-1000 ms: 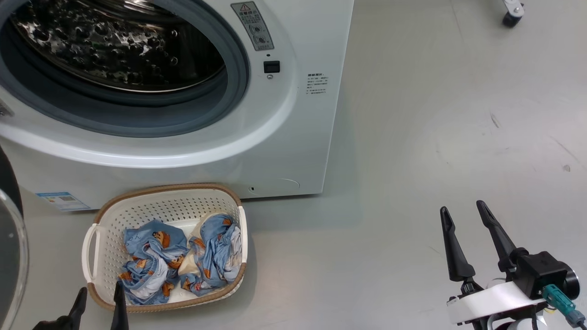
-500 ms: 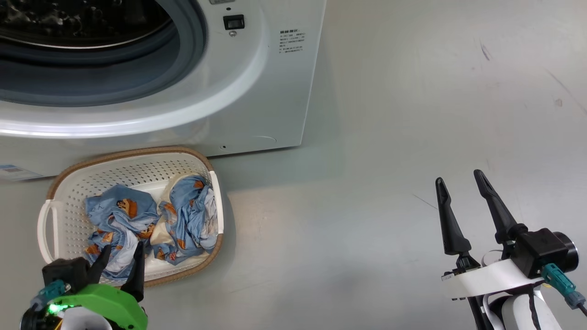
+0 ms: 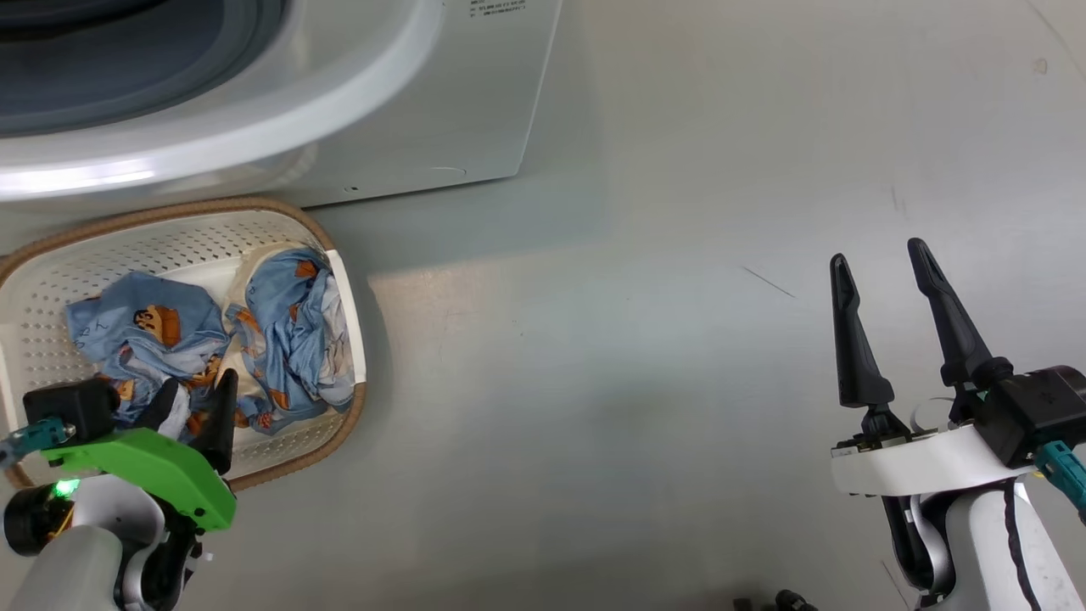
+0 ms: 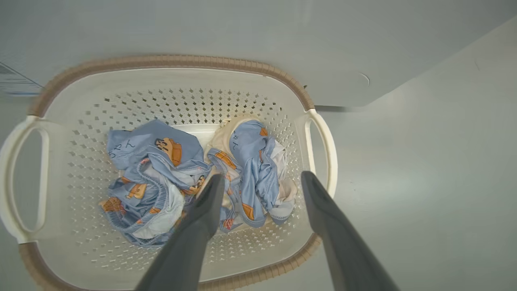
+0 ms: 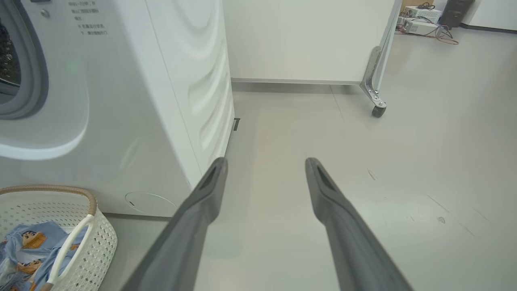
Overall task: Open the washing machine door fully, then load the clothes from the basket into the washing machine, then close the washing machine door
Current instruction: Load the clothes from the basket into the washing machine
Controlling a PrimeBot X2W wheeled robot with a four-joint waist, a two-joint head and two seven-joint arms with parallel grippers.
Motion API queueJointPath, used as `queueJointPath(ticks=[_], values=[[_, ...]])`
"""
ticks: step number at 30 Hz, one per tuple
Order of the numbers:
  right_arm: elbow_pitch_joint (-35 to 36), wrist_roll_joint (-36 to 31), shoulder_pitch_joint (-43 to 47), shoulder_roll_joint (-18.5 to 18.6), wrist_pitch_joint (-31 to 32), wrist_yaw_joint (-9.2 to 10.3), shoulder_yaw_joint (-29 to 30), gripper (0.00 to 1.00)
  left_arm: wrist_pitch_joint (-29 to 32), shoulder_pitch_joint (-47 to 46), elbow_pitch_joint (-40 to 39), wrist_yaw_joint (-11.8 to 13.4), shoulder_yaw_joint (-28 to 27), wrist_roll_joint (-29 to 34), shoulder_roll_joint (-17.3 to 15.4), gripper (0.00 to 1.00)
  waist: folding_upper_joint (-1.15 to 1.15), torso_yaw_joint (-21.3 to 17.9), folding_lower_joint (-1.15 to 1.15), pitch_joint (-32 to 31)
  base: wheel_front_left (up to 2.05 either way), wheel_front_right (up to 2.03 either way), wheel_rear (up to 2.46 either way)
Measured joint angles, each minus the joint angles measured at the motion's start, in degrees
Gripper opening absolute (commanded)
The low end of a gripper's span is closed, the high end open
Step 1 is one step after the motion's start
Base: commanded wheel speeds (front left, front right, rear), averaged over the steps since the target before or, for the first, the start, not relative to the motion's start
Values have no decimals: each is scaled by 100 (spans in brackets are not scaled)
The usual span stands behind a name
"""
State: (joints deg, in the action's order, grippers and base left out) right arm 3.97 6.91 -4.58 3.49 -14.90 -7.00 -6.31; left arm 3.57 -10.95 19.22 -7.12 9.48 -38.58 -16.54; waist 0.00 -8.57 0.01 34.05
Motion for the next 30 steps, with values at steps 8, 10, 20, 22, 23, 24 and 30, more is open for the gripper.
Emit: queueJointPath(ticks=[8, 10, 20, 22, 23, 24, 30], values=[[67, -62, -96, -15, 0, 7, 41, 100, 202, -436, 289, 0, 100, -349, -152, 100, 0, -132, 0, 441, 0, 0, 0], [91, -94, -97, -19, 0, 7, 48, 100, 270, -562, 396, 0, 93, -454, -158, 100, 0, -153, 0, 530, 0, 0, 0], [180, -182, -206, -29, 0, 8, 40, 100, 461, -1020, 653, 0, 319, -803, -264, 100, 0, -204, 0, 945, 0, 0, 0], [201, -200, -206, -30, 0, 8, 33, 100, 495, -1127, 669, 0, 370, -856, -265, 100, 0, -204, 0, 1027, 0, 0, 0], [215, -201, -206, -30, 0, 8, 29, 100, 497, -1178, 681, 0, 380, -893, -266, 100, 0, -203, 0, 1070, 0, 0, 0], [232, -209, -207, -31, 0, 8, 26, 100, 497, -1227, 699, 0, 398, -933, -270, 100, 0, -201, 0, 1112, 0, 0, 0], [311, -256, -210, -44, 0, 59, 23, 100, 502, -1523, 793, 0, 578, -1011, -323, 100, 0, -184, 0, 1384, 0, 0, 0]])
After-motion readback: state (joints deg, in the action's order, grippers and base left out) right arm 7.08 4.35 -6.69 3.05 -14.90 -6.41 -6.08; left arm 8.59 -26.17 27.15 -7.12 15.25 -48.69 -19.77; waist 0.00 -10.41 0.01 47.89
